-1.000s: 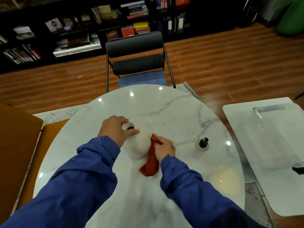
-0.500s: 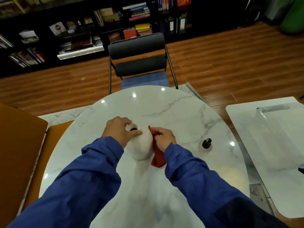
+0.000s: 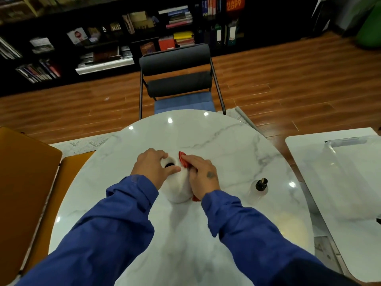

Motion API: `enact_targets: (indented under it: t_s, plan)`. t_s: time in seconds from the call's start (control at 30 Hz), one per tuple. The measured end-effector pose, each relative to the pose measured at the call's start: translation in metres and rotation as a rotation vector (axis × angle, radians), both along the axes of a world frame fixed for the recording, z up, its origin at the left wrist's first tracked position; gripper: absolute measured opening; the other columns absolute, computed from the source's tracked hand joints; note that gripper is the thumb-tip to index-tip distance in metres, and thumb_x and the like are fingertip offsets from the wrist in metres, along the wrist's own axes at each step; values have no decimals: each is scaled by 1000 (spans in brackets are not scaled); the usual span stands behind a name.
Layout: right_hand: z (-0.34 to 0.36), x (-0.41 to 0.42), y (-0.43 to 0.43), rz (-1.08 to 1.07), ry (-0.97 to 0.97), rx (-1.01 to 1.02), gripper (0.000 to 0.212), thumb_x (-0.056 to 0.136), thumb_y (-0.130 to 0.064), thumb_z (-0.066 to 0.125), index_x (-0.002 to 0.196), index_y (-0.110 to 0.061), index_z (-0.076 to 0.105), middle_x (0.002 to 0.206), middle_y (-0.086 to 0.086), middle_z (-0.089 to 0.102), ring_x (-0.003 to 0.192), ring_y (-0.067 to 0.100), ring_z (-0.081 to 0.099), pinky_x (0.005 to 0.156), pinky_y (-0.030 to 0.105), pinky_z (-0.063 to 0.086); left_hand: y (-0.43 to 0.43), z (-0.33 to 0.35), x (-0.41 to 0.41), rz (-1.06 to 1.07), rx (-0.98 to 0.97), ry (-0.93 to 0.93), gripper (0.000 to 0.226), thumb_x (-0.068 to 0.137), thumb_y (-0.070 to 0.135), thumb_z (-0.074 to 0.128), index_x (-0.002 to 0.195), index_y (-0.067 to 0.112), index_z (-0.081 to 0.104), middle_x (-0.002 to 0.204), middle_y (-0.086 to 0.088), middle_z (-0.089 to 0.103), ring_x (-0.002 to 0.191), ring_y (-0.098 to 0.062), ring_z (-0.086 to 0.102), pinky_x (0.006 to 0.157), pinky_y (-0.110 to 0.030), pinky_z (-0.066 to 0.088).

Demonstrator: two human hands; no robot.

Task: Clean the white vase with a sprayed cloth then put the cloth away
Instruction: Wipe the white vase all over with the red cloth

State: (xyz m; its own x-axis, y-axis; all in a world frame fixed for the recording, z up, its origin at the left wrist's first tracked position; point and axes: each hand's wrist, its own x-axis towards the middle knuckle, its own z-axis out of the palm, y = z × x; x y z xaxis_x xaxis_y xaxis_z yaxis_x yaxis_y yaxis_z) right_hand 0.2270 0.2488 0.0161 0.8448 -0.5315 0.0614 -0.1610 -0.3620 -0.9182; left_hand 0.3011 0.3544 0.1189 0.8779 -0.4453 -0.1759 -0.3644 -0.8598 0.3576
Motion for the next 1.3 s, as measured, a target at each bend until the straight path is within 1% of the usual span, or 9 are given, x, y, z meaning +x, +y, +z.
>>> enact_targets:
  t_s: [0.13, 0.27, 0.37, 0.5, 0.6, 0.67, 0.8, 1.13, 1.3]
  plan:
    - [-13, -32, 27, -13, -98, -243, 51, 94, -2, 50, 137, -29, 52, 143, -14, 47, 109, 17, 48, 100, 14, 37, -1, 0, 0, 0, 5, 4, 58, 76, 43, 72, 122, 12, 59, 123, -8, 56, 116, -26, 51, 95, -30, 41]
    - [-31, -67, 46, 55, -183, -207, 67, 88, 8, 54, 138, -35, 44, 141, -39, 28, 110, 21, 51, 93, 24, 51, -1, -1, 0, -2, 38, 0, 59, 77, 46, 69, 125, 13, 57, 125, -9, 54, 116, -27, 51, 95, -32, 41]
    - [-31, -77, 35, -70, -196, -255, 53, 85, 7, 57, 127, -26, 61, 136, -23, 49, 110, 11, 52, 98, 11, 40, -1, -1, -9, 0, 73, -39, 56, 83, 48, 62, 127, 15, 54, 126, -10, 50, 115, -28, 51, 90, -30, 41]
    - [-28, -82, 21, -289, -150, -1, 38, 89, 7, 54, 115, -17, 69, 120, -8, 63, 114, 8, 58, 101, 24, 45, -5, -2, -21, 26, 171, -129, 49, 88, 52, 51, 114, 11, 58, 112, -12, 53, 98, -28, 56, 73, -27, 38]
    - [-26, -90, 19, -322, -161, 44, 36, 89, 10, 54, 111, -15, 69, 112, -6, 65, 108, 7, 61, 96, 22, 48, -5, 7, -15, 62, 291, -149, 62, 82, 66, 47, 103, 9, 60, 98, -9, 60, 83, -26, 54, 69, -33, 42]
    - [-26, -94, 16, -341, -161, 60, 36, 89, 10, 54, 110, -14, 70, 109, -5, 65, 104, 4, 61, 92, 14, 47, -1, 15, -7, -23, 292, -103, 66, 78, 68, 52, 112, 12, 60, 108, -7, 61, 91, -25, 55, 76, -33, 43]
    - [-26, -94, 11, -361, -136, 105, 29, 92, 4, 56, 109, -15, 69, 106, -8, 64, 101, 0, 60, 88, 13, 47, 9, 21, 2, -308, 213, 50, 62, 82, 41, 66, 136, 18, 48, 137, -1, 48, 121, -22, 49, 99, -26, 36]
    - [-22, -77, 4, -314, 70, 210, 27, 94, -6, 55, 111, -22, 68, 102, -13, 59, 90, -8, 57, 90, 18, 48, 0, 14, -5, -213, 231, -19, 57, 87, 44, 58, 136, 17, 47, 127, -11, 52, 118, -29, 50, 95, -30, 39]
    - [-25, -67, 11, -167, 242, 247, 31, 94, -7, 51, 117, -20, 68, 107, -8, 60, 94, 4, 54, 85, 2, 37, 8, 10, 3, -214, 147, 8, 60, 85, 36, 65, 139, 20, 44, 129, -6, 53, 116, -26, 52, 97, -28, 39]
